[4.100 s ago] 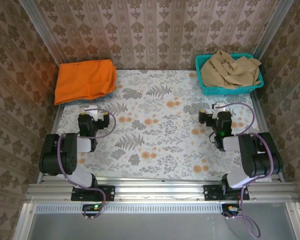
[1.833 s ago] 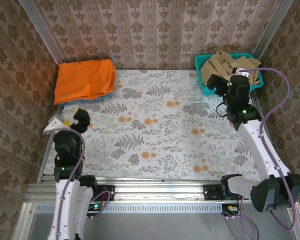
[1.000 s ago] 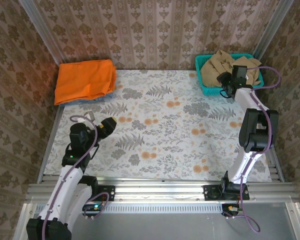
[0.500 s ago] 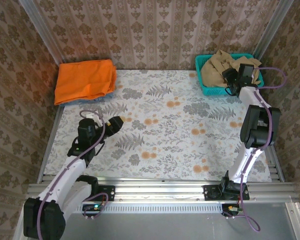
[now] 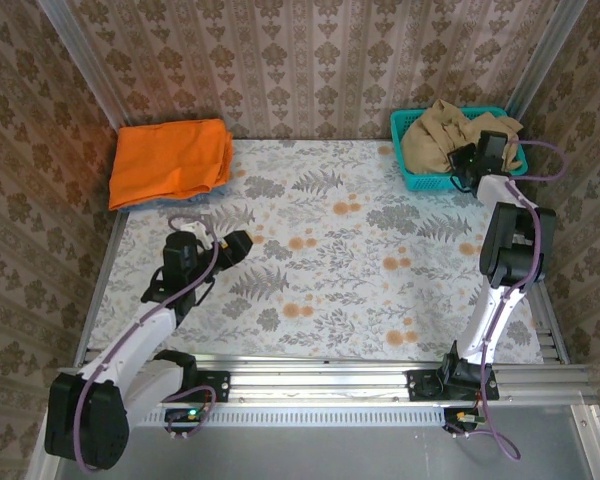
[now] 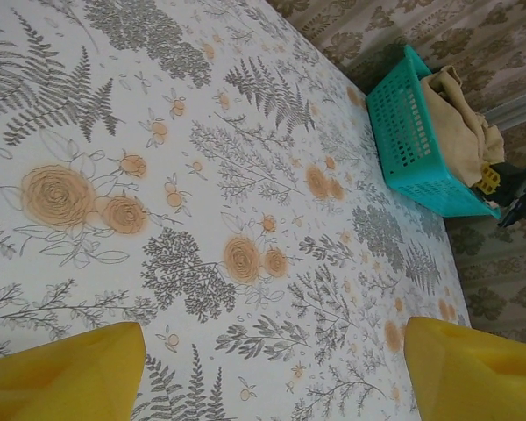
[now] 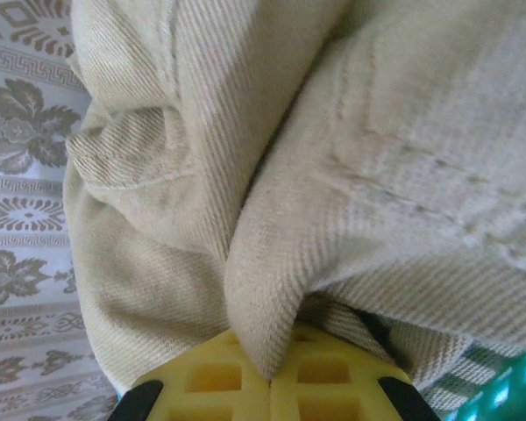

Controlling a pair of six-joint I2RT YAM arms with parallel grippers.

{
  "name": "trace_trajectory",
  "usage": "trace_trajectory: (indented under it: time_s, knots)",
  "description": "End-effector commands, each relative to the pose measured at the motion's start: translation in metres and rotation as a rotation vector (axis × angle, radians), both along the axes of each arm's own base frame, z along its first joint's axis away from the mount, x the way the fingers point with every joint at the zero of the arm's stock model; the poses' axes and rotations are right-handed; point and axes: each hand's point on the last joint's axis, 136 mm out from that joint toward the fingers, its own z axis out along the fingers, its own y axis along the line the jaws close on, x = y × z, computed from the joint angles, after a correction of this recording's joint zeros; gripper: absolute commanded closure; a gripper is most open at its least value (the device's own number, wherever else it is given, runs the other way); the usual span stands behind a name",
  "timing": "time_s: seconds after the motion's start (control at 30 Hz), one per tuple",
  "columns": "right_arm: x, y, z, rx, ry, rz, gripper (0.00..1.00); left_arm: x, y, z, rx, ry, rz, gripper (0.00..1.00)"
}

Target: Fold and stack the trousers

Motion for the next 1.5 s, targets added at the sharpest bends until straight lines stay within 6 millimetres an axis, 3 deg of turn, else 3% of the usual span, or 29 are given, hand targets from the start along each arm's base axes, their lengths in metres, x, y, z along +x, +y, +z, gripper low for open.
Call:
trace_trajectory:
  time_s: [0.0,0.2,0.4,0.53,0.7,0.83,1.13,1.3,1.47]
  knots:
    - [0.002,0.039,0.045,0.041,-0.177,0.098,1.00,0.008,-0.008,0.023,0.002,-0.077,-0.028,0.23]
    - [-0.013,0.081,0.083,-0.031,-0.368,0.138,1.00,0.005,-0.022,0.019,0.017,-0.072,-0.069,0.24]
    - [-0.027,0.138,0.100,-0.167,-0.403,0.206,1.00,0.001,-0.030,0.011,0.029,-0.061,-0.091,0.24]
    - [-0.035,0.161,0.116,-0.286,-0.421,0.224,1.00,-0.002,-0.032,0.009,0.035,-0.061,-0.102,0.24]
    - [-0.035,0.180,0.157,-0.439,-0.467,0.213,1.00,-0.003,-0.033,0.005,0.049,-0.056,-0.109,0.24]
    - [-0.047,0.201,0.200,-0.530,-0.546,0.216,1.00,-0.002,-0.036,0.003,0.050,-0.055,-0.118,0.24]
    - [-0.103,0.249,0.305,-0.717,-0.774,0.239,1.00,-0.003,-0.039,-0.003,0.065,-0.060,-0.129,0.24]
    - [-0.155,0.275,0.362,-0.740,-0.932,0.295,1.00,-0.003,-0.034,0.000,0.080,-0.080,-0.101,0.24]
    - [-0.208,0.313,0.384,-0.700,-1.038,0.428,1.00,-0.003,-0.021,0.014,0.105,-0.119,-0.045,0.24]
